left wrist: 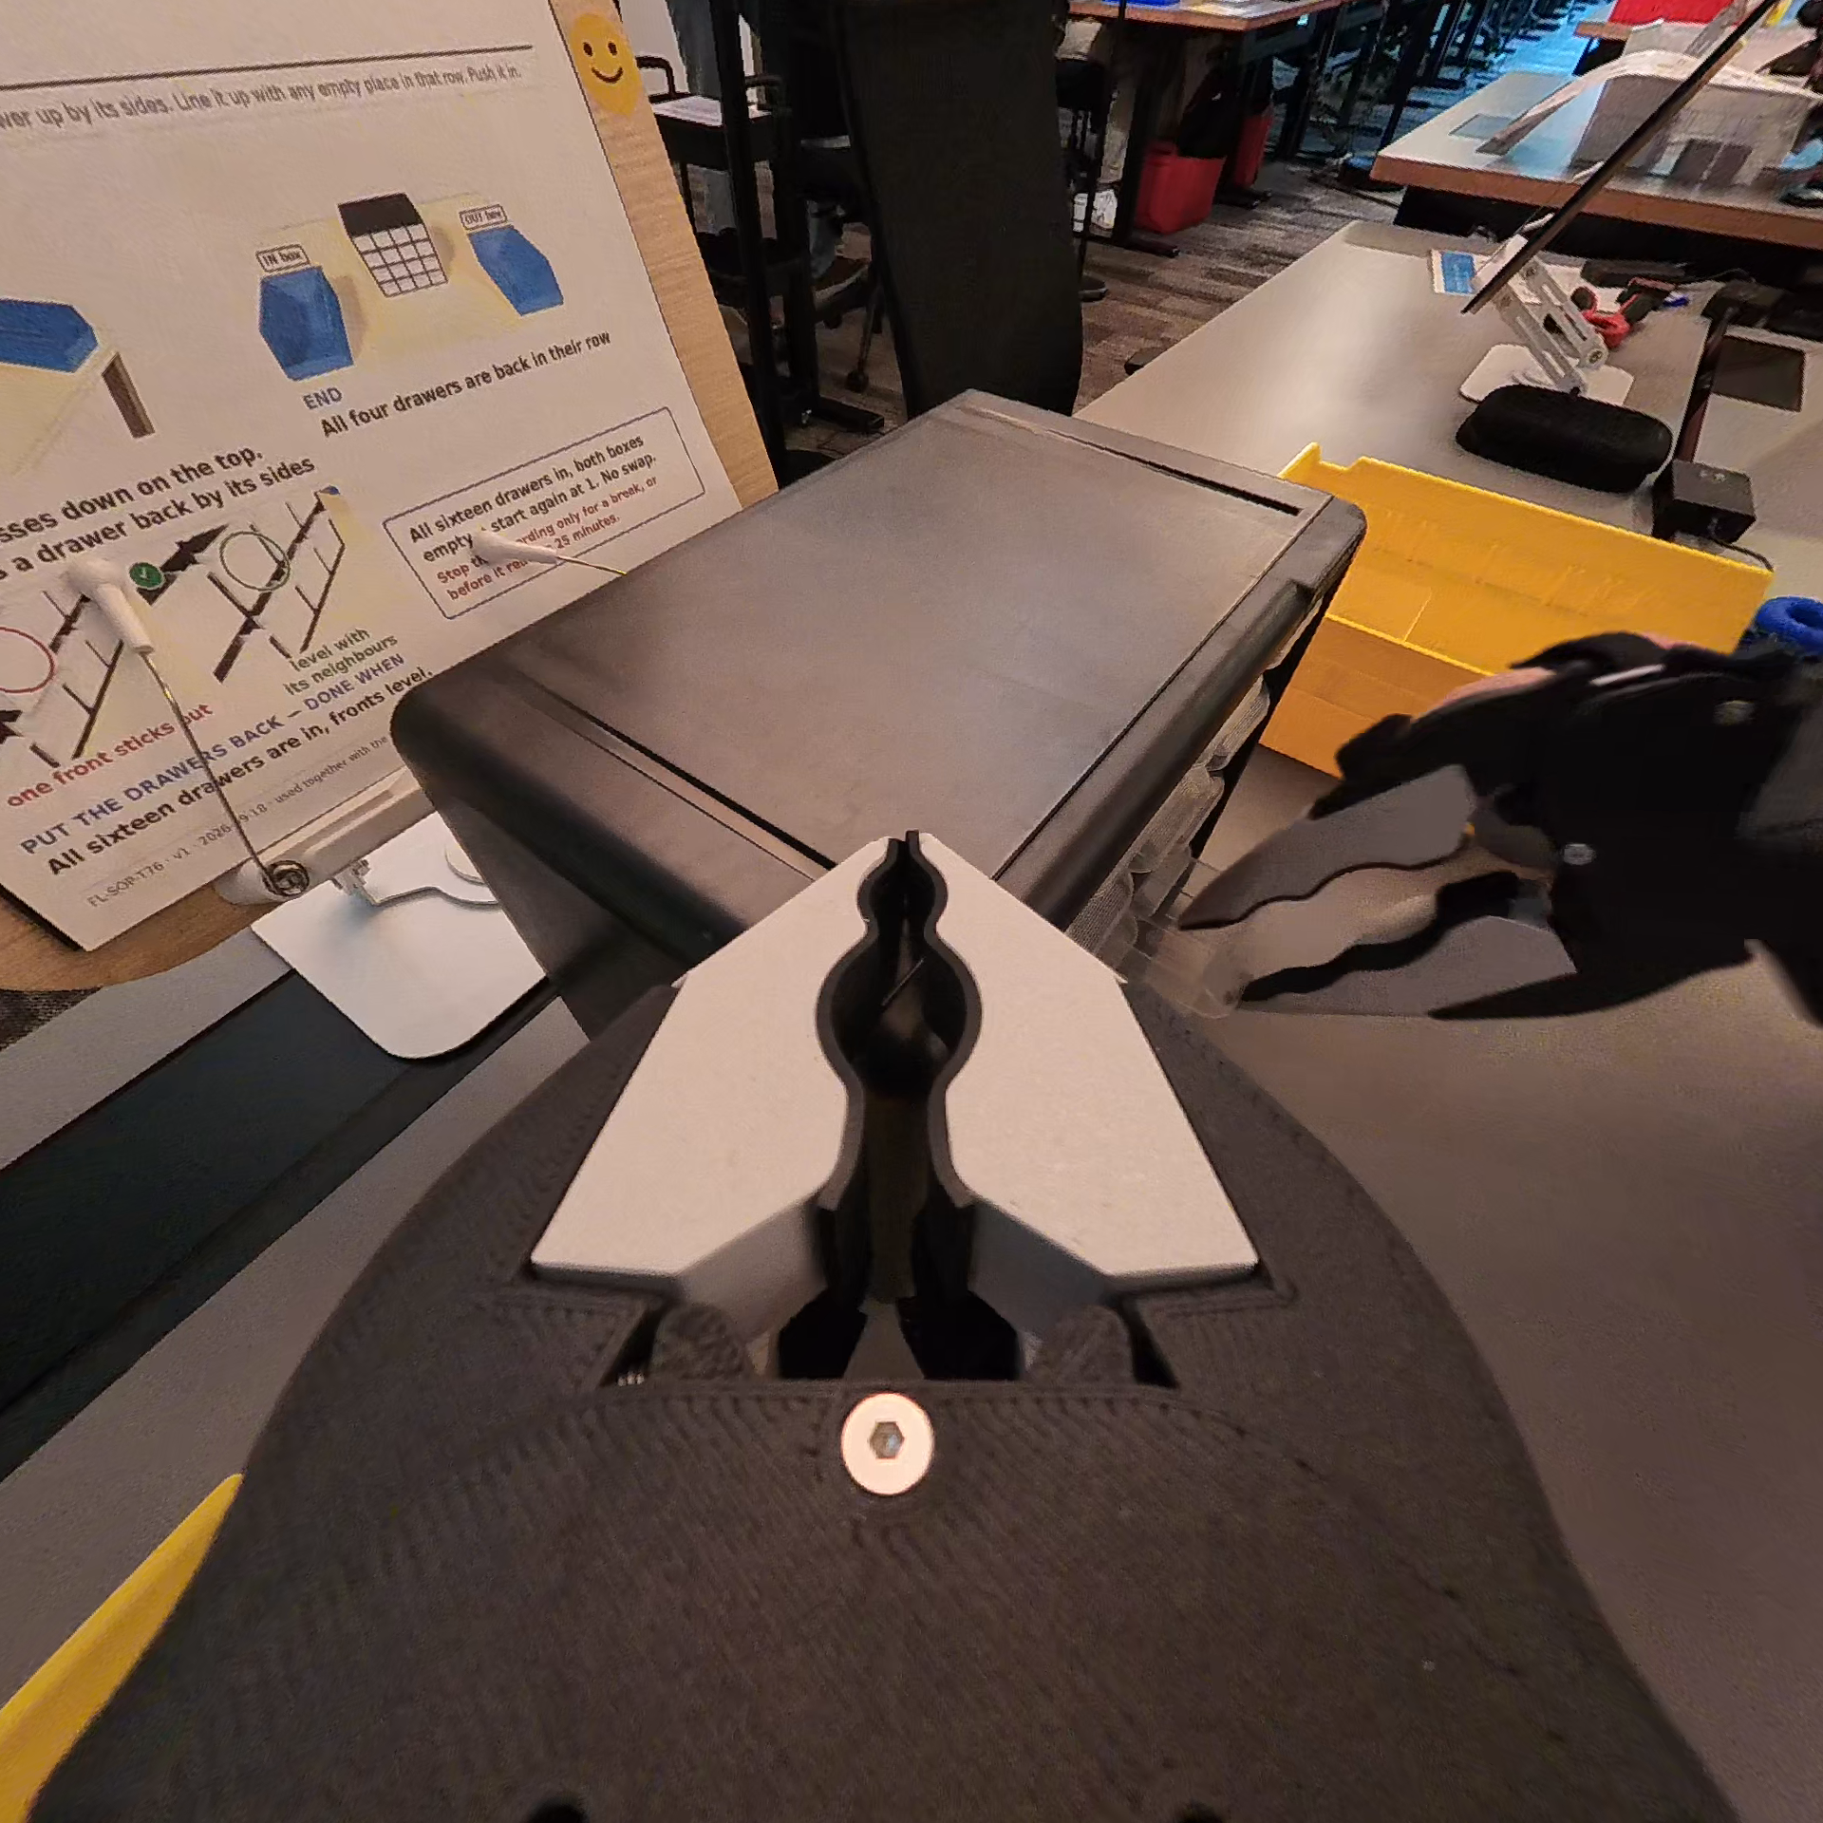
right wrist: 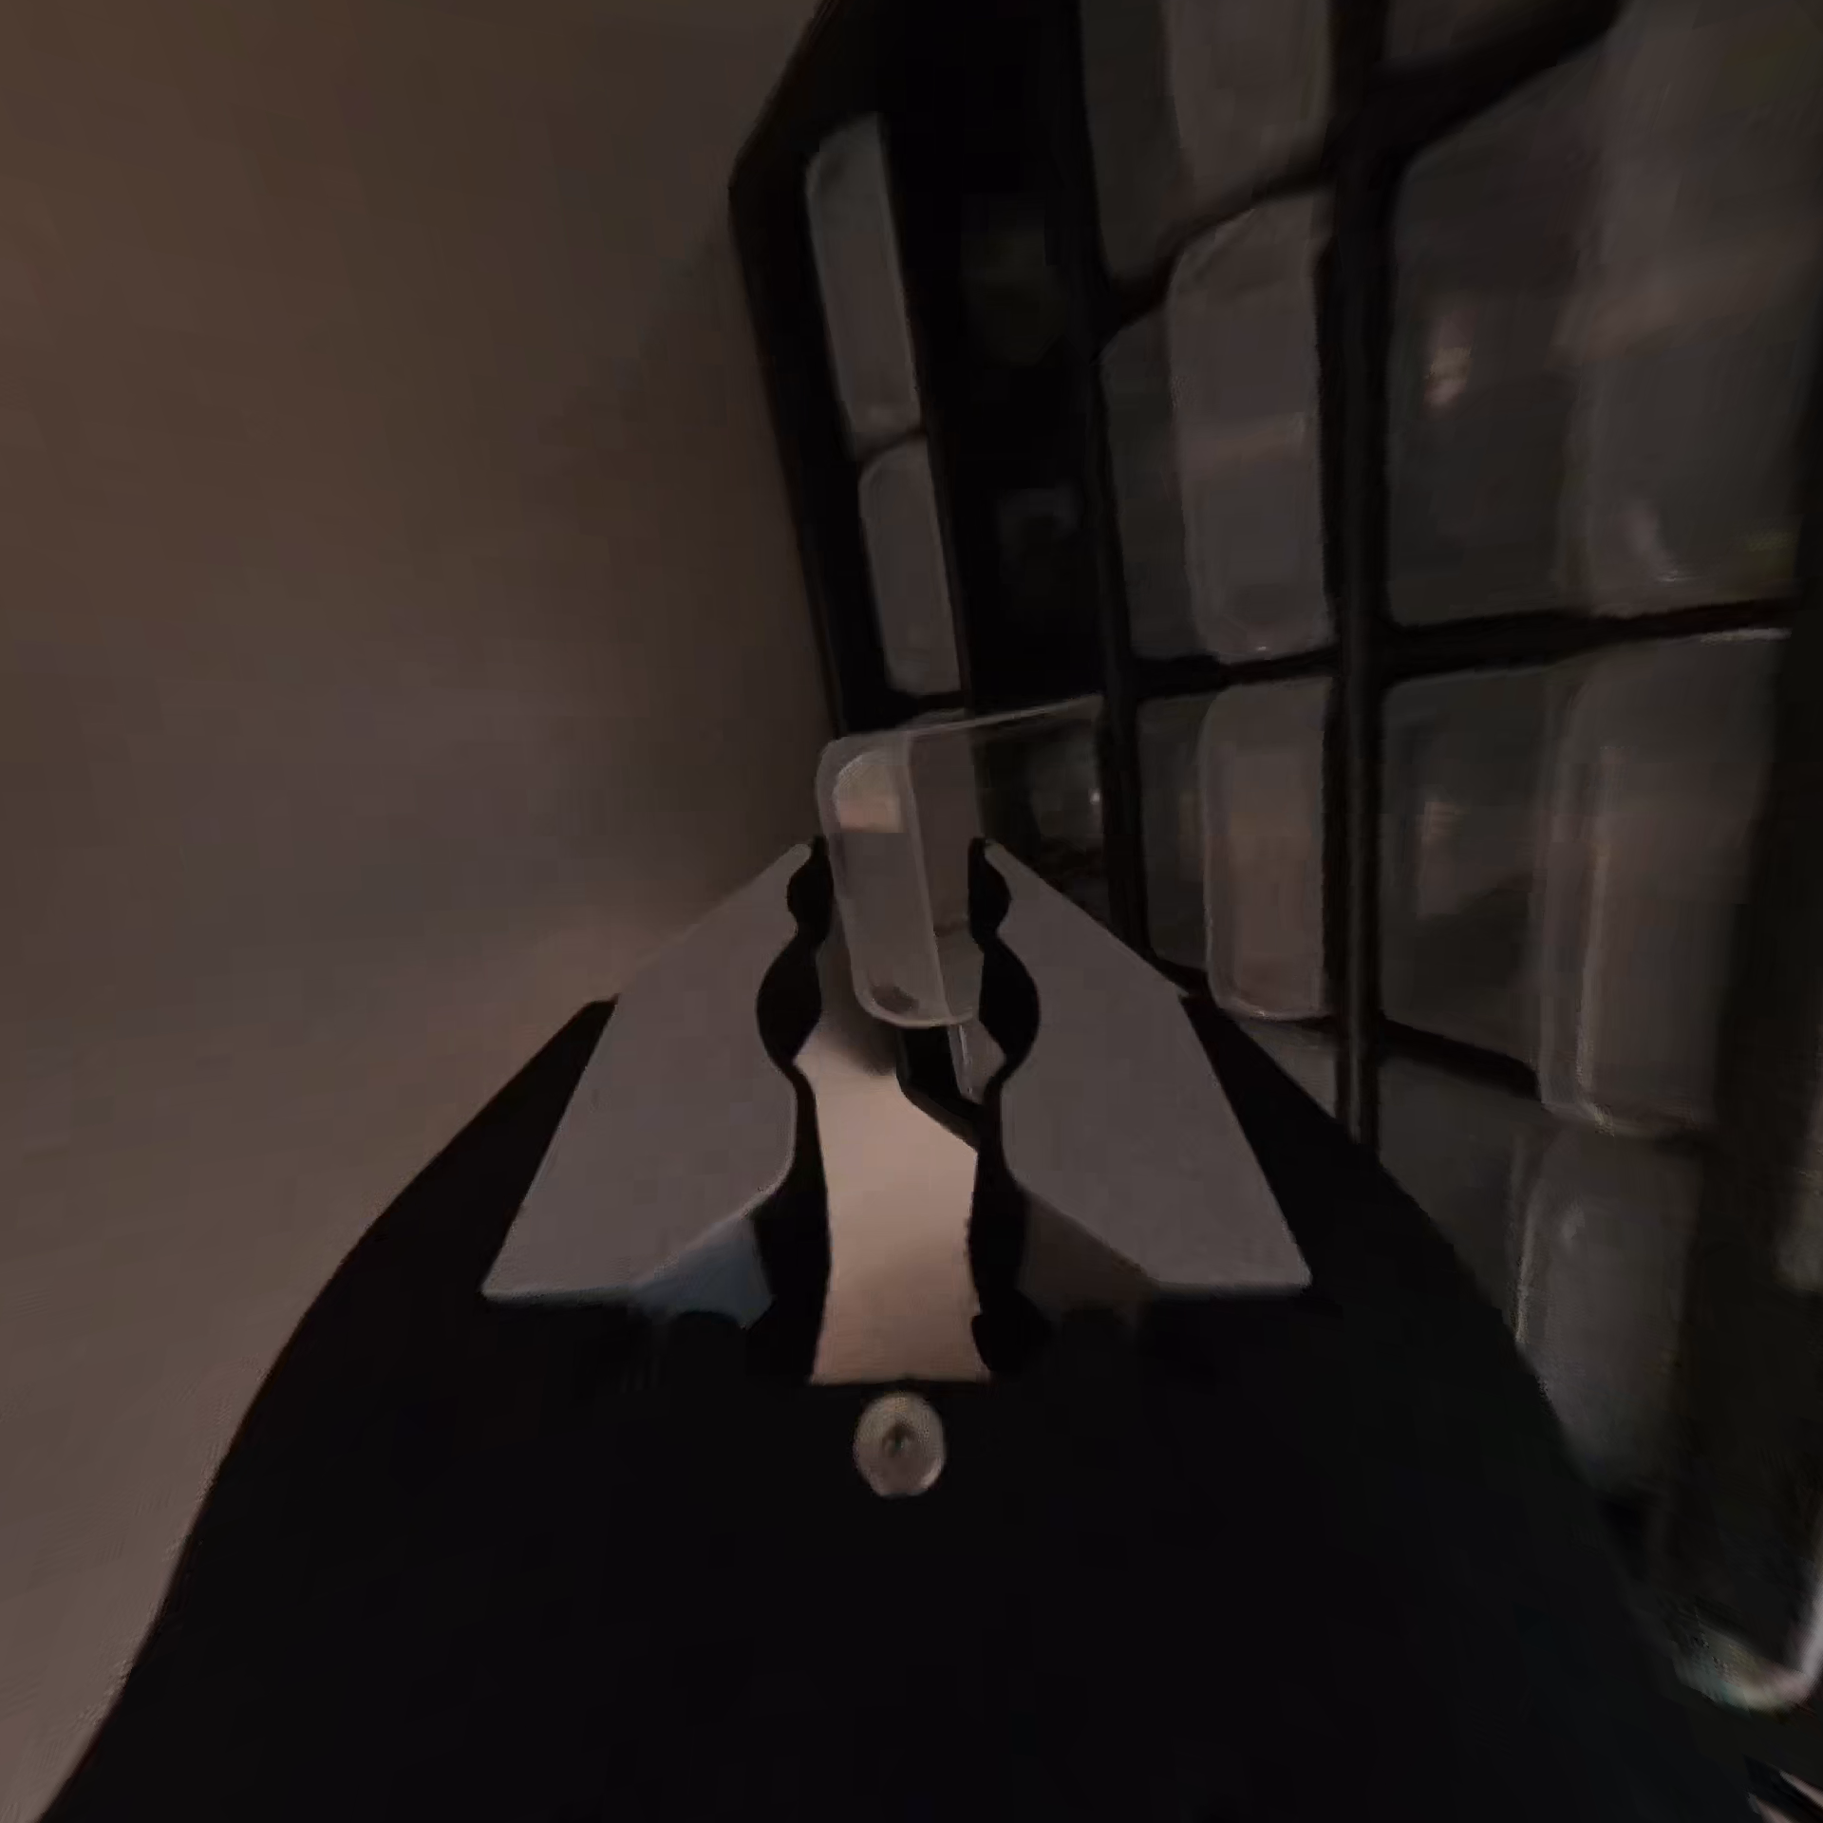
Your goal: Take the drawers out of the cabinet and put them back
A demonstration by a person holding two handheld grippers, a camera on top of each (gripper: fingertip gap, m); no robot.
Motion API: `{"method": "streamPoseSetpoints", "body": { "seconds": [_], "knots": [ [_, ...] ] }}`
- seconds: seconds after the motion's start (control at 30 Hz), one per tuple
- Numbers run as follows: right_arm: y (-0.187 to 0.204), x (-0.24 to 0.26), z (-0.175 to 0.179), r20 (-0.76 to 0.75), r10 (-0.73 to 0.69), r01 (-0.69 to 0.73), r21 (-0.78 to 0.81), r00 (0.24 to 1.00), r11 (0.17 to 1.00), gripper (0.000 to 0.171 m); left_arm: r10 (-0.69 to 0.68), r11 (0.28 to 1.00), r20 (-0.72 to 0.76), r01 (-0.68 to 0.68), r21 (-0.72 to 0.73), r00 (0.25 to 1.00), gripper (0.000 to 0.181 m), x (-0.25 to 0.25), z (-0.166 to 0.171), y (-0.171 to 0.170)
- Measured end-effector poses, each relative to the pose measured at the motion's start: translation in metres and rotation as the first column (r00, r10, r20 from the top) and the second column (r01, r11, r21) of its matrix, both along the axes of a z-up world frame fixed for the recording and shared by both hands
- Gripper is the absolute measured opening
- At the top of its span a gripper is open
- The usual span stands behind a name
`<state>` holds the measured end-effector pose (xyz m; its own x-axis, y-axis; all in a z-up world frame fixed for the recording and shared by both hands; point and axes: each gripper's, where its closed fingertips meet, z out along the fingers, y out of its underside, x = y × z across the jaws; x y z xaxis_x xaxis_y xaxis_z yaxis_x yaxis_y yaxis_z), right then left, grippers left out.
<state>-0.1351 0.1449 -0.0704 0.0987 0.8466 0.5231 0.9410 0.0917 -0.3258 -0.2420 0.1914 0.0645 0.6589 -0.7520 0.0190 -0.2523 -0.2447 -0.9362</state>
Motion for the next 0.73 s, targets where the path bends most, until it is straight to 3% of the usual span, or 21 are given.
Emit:
{"method": "streamPoseSetpoints", "body": {
  "seconds": [0.03,0.27,0.53,0.73],
  "knots": [
    [0.0,0.001,-0.005,0.029,0.011,-0.011,-0.026,1.0,1.0,0.019,0.001,1.0,0.0,-0.001,-0.001,1.0,0.0,0.0,0.0,0.0],
    [-0.042,0.0,-0.004,0.007,0.056,-0.052,-0.273,0.998,0.961,0.016,-0.006,1.0,0.009,0.006,-0.003,1.0,0.0,0.001,0.0,0.0],
    [-0.113,-0.004,0.007,-0.081,0.116,-0.141,-0.594,0.99,0.792,0.012,0.001,1.0,-0.007,-0.001,0.005,1.0,0.0,0.001,0.0,0.0],
    [-0.138,0.009,0.021,-0.111,0.099,-0.147,-0.647,0.989,0.748,0.012,-0.004,1.0,0.0,0.004,0.004,1.0,0.0,0.001,0.0,0.0]
  ]
}}
